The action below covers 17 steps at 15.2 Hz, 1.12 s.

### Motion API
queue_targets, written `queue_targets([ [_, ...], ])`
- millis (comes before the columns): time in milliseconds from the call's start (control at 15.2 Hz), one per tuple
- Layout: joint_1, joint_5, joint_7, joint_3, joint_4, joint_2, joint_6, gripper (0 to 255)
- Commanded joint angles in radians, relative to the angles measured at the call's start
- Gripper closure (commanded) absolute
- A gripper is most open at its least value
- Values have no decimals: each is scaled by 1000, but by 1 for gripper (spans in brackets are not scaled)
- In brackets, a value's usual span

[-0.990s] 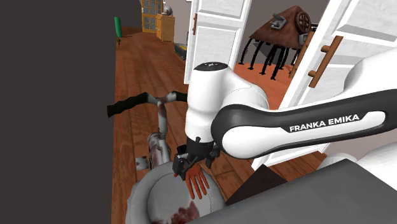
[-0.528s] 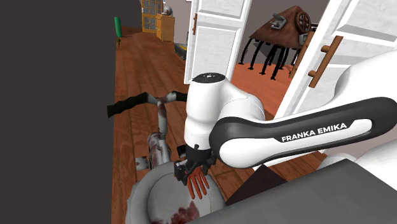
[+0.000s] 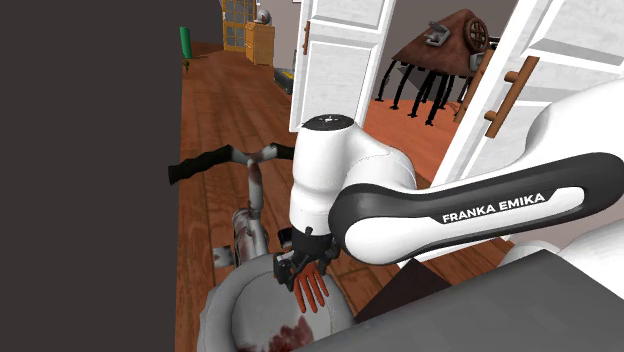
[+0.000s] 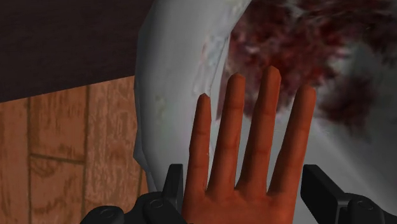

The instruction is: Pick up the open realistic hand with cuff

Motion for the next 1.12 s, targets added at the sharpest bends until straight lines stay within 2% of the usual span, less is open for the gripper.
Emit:
queue_targets([
  [0, 1, 1, -2, -4, 8, -7, -16, 255],
  [924, 4, -4, -15, -56, 146, -74, -219, 255],
  [1056, 4, -5, -15, -57, 148, -75, -221, 255],
])
